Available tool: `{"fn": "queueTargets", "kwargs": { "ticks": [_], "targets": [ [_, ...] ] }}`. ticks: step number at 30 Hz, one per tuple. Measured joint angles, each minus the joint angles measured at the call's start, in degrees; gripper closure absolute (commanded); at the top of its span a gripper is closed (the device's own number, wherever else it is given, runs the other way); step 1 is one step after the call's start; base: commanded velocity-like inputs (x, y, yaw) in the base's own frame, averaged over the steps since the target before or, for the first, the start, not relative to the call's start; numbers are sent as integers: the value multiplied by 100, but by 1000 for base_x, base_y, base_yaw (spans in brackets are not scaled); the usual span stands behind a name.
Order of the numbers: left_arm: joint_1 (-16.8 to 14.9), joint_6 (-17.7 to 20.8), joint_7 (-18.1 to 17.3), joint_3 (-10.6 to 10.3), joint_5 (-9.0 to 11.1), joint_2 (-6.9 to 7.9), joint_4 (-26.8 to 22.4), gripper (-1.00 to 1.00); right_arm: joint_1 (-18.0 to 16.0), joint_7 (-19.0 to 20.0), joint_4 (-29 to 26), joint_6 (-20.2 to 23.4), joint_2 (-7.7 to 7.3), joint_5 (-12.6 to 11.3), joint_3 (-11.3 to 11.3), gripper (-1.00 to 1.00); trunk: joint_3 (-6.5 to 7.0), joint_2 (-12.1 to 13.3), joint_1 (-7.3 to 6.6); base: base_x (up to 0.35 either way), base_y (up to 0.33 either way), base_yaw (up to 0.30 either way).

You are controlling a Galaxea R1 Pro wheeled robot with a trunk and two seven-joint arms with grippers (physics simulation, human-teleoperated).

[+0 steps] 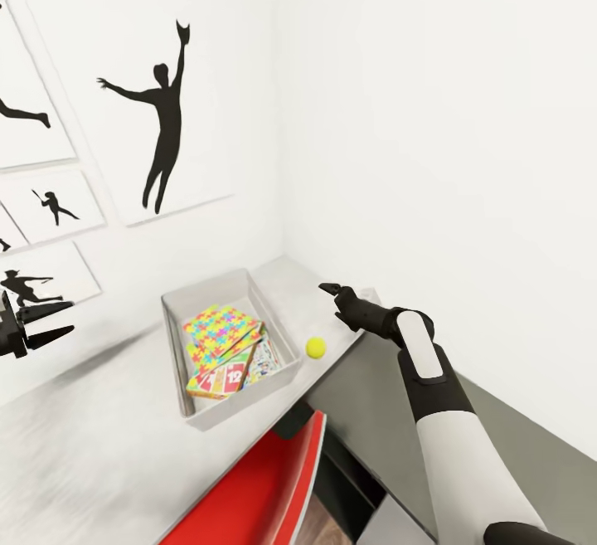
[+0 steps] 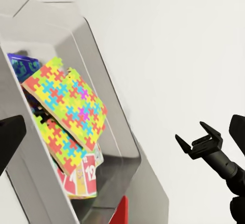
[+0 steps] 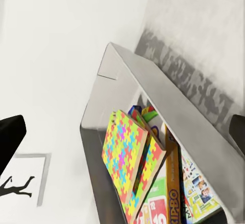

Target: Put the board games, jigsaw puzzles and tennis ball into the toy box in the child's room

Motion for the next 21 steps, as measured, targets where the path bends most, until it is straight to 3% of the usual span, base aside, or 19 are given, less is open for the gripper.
{"fn": "queueTargets", "kwargs": {
  "ticks": [11, 21],
  "targets": [
    [-1, 0, 0, -3, -5, -8, 1, -100, 0, -2, -1, 1, 2, 3, -1, -100, 2, 0, 2, 21, -138, -51],
    [0, 2, 0, 0, -6, -2, -1, -100, 0, -11, 0, -1, 2, 14, 7, -100, 2, 0, 1, 1, -28, -7]
  ]
}}
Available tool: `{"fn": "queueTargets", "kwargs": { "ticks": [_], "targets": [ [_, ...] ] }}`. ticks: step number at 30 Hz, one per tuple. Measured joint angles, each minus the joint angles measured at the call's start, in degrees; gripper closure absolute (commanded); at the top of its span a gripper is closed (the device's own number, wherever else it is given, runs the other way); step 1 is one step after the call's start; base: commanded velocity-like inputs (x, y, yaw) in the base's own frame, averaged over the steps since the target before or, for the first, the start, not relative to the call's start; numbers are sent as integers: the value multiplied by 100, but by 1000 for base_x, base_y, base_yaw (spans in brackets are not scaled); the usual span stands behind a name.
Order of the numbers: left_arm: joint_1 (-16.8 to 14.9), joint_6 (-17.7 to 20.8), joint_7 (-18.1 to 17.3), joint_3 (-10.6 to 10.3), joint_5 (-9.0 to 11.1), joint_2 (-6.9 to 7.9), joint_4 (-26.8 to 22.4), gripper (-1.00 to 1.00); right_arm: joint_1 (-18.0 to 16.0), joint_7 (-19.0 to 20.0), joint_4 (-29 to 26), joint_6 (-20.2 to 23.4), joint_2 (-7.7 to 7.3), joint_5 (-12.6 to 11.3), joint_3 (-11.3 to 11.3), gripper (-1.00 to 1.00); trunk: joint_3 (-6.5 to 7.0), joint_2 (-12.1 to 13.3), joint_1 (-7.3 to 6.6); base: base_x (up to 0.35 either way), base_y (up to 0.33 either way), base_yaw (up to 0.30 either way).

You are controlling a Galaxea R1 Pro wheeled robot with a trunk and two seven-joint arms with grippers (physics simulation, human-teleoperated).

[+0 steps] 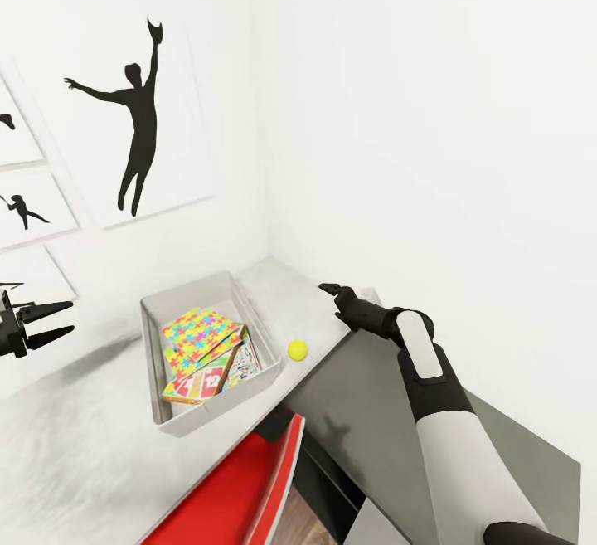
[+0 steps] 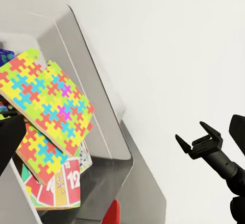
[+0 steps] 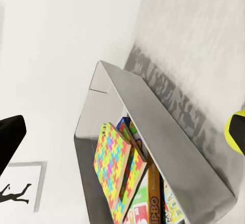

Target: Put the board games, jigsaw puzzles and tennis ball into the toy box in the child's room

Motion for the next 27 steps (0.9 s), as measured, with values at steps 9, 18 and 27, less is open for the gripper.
{"fn": "queueTargets", "kwargs": {
  "ticks": [9, 18, 27],
  "targets": [
    [0, 3, 0, 0, 8, -1, -1, -100, 0, -13, 0, 1, 0, 11, 8, -100, 0, 0, -1, 64, 25, 0],
    [0, 4, 0, 0, 6, -1, 0, -100, 0, -15, 7, 3, 0, 12, 6, -100, 0, 0, 0, 32, 24, 0],
    [0, 1, 0, 0, 1, 0, 0, -100, 0, -11, 4, -2, 0, 12, 2, -100, 0, 0, 0, 0, 0, 0]
  ]
}}
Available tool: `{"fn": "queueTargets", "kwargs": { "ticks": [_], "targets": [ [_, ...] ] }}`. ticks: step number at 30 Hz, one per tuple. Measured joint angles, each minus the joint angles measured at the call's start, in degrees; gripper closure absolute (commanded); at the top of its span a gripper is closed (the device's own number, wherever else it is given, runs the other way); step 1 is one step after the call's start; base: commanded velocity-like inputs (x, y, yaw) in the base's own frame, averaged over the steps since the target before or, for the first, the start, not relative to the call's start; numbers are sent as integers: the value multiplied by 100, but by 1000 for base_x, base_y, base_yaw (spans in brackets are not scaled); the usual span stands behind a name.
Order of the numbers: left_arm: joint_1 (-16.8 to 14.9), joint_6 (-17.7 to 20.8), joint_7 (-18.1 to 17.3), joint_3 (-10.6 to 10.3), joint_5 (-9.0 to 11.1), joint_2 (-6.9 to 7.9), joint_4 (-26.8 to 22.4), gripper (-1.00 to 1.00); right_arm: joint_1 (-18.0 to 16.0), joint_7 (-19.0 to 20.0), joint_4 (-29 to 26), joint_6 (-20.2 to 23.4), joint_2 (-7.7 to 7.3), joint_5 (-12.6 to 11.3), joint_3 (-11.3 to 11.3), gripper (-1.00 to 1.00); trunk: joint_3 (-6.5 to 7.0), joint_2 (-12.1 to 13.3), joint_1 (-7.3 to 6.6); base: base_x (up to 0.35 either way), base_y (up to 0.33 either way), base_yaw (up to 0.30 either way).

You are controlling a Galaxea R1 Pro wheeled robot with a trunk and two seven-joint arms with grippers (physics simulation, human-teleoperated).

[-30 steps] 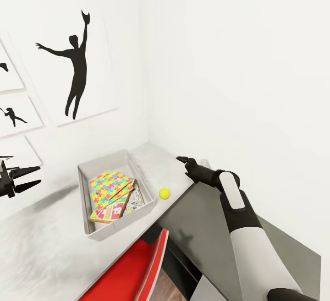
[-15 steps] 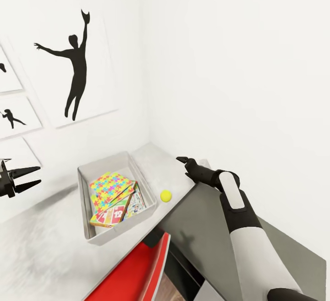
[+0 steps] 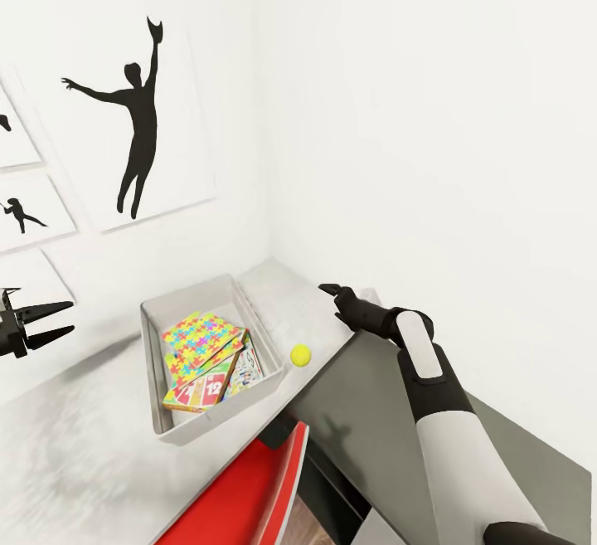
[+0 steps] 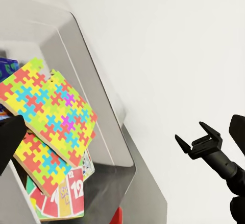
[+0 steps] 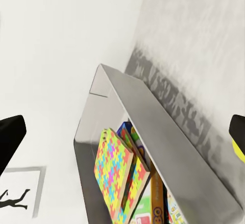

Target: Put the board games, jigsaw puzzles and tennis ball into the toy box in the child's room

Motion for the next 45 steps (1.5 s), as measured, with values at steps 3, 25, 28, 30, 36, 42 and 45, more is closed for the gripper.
{"fn": "queueTargets", "kwargs": {
  "ticks": [3, 25, 28, 30, 36, 42, 45],
  "targets": [
    [0, 2, 0, 0, -1, 0, 0, -100, 0, 1, -2, -1, 4, 1, 6, -100, 0, 0, 0, 0, 0, 0],
    [-5, 37, 0, 26, -5, 25, -10, -100, -1462, -3122, 1234, 67, 136, -5, 616, -100, 1, 0, 0, 0, 0, 0],
    [-30, 73, 1, 26, -5, 88, -50, -100, -2149, -3382, 2146, 72, 136, 4, 649, -100, 1, 0, 0, 0, 0, 0],
    [-54, 87, 2, 26, -5, 180, -62, -100, -2399, -3453, 2469, 72, 136, 14, 661, -100, 1, -1, 0, 0, 0, 0],
    [-69, 94, 0, -5, -19, 425, -69, -100, -2560, -3467, 2689, 58, 136, 12, 1011, -100, 0, 0, 0, 0, 0, 0],
    [-70, 95, -37, -44, -48, 472, -70, -100, -2568, -3430, 2742, 53, 136, -9, 1286, -100, 0, 0, 0, 0, 0, 0],
    [-71, 92, -366, -56, -61, 476, -73, -100, -2560, -3435, 2705, 50, 136, -2, 1335, -100, 0, 0, 0, 0, 0, 0]
  ]
}}
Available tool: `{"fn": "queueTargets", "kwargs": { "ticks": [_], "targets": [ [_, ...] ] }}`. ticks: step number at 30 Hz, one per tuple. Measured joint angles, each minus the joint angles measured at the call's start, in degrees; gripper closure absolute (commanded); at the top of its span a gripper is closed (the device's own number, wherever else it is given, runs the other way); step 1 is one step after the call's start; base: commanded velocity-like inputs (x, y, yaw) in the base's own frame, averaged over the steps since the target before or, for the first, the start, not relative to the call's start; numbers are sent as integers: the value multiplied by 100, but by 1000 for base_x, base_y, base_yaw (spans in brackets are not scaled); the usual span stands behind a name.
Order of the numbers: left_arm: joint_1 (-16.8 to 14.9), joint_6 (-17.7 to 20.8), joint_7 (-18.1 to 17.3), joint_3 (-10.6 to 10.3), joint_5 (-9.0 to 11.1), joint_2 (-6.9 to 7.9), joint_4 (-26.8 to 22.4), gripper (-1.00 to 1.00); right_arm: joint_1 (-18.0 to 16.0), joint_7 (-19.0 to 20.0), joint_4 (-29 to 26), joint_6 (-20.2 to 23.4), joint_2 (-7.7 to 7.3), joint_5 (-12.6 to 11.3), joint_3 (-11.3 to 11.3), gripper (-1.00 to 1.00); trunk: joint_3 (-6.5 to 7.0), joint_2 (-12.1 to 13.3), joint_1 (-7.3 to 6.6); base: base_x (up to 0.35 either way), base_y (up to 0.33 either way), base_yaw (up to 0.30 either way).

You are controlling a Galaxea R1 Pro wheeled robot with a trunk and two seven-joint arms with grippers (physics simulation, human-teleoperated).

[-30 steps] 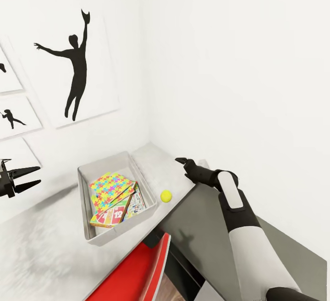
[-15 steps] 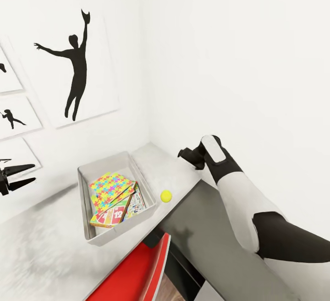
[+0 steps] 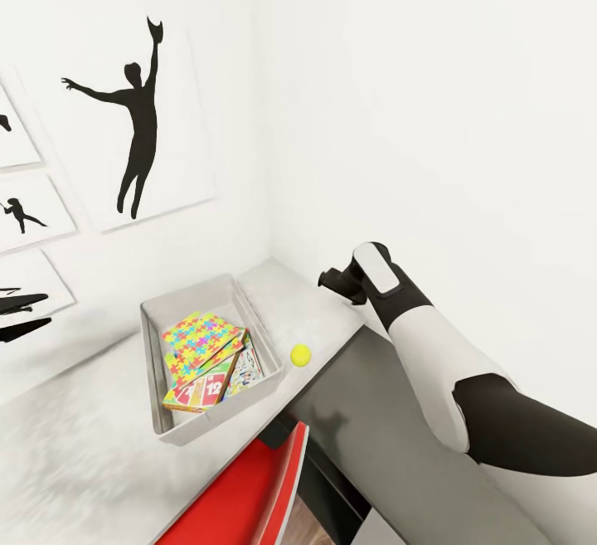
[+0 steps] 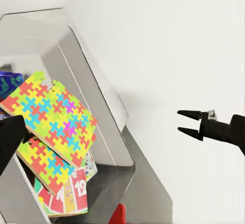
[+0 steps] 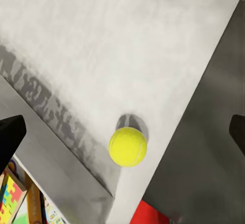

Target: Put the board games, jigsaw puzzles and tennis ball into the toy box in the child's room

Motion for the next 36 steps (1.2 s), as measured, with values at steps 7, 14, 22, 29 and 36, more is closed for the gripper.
{"fn": "queueTargets", "kwargs": {
  "ticks": [7, 14, 22, 29, 36],
  "targets": [
    [0, -7, -255, -34, -24, 7, -5, -100, -3, -43, -15, 0, 0, 1, 68, -100, -1, 0, 0, 0, 0, 5],
    [1, -9, -277, -76, -45, 0, -6, -100, -5, -14, -12, 64, 0, -20, 71, -100, -43, 1, 0, 0, 0, 93],
    [0, -13, -280, -361, -62, 4, -3, -100, -6, 69, -12, 176, 0, -28, 71, -100, -112, 1, 0, 0, 0, 70],
    [0, -13, -282, -396, -57, -11, -4, -100, -6, 74, -12, 191, 0, -20, 77, -100, -178, 0, 0, 0, 0, 6],
    [-1, -12, -282, -398, -63, -43, -5, -100, -6, 74, -12, 191, 0, -12, 30, -100, -244, 0, 0, 0, 0, -19]
  ]
}}
